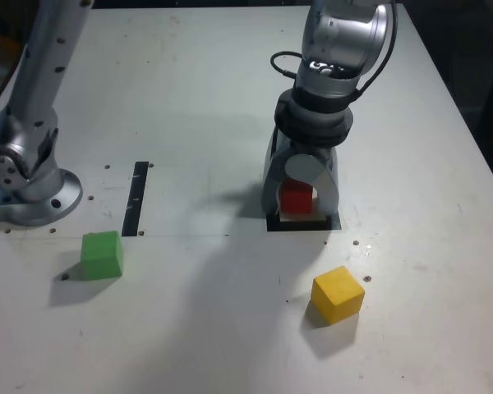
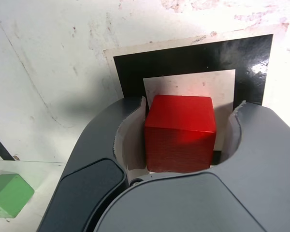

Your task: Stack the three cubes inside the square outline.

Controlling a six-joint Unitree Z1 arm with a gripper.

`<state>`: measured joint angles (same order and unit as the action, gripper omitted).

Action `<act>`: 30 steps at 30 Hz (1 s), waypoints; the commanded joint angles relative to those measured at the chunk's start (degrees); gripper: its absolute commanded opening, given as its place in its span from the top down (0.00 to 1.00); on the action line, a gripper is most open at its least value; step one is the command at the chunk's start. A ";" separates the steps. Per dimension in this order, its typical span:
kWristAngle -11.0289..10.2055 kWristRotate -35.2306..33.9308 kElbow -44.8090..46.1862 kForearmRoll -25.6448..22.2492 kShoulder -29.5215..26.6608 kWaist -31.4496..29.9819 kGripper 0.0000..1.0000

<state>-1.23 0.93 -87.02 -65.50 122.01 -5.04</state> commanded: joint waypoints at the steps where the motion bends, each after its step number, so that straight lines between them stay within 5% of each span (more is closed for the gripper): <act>1: -0.01 0.08 -0.19 -0.39 -0.37 0.14 0.09; 12: -3.11 -0.29 -3.07 -10.20 -9.76 -3.48 0.04; 18: -1.58 -1.07 -7.88 -13.79 -11.82 -12.38 0.04; 30: 1.80 -24.40 -11.54 -13.90 -8.30 -22.63 0.09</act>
<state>0.24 -18.68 -98.72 -79.53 113.11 -27.65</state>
